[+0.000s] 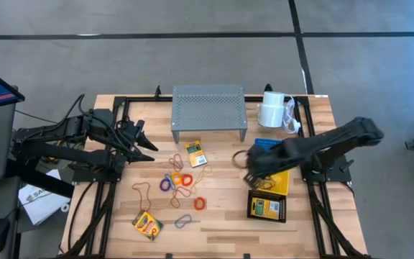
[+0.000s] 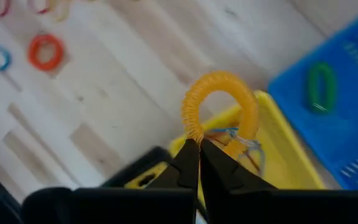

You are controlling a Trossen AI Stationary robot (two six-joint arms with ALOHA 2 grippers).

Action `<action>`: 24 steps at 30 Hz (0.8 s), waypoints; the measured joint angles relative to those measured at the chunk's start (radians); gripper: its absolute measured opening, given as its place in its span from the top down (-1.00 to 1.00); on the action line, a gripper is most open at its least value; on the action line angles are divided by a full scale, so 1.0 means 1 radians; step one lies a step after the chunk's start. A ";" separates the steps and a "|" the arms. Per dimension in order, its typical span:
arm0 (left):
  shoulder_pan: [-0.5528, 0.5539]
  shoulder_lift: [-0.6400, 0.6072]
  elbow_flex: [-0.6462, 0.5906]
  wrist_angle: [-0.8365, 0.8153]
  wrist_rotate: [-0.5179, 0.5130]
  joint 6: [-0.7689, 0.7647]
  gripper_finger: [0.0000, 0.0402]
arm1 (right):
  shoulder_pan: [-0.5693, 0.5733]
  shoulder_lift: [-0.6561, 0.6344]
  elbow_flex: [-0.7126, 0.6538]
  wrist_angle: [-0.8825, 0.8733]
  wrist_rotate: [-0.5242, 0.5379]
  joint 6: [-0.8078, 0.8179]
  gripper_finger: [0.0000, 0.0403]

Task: Pick & Place Office Desk Supplies
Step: Put the yellow spring keychain into the blue basket

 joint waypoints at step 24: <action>-0.058 0.182 0.000 -0.446 0.071 -0.665 0.14 | -0.541 -0.287 -0.344 0.050 -0.076 -0.365 1.00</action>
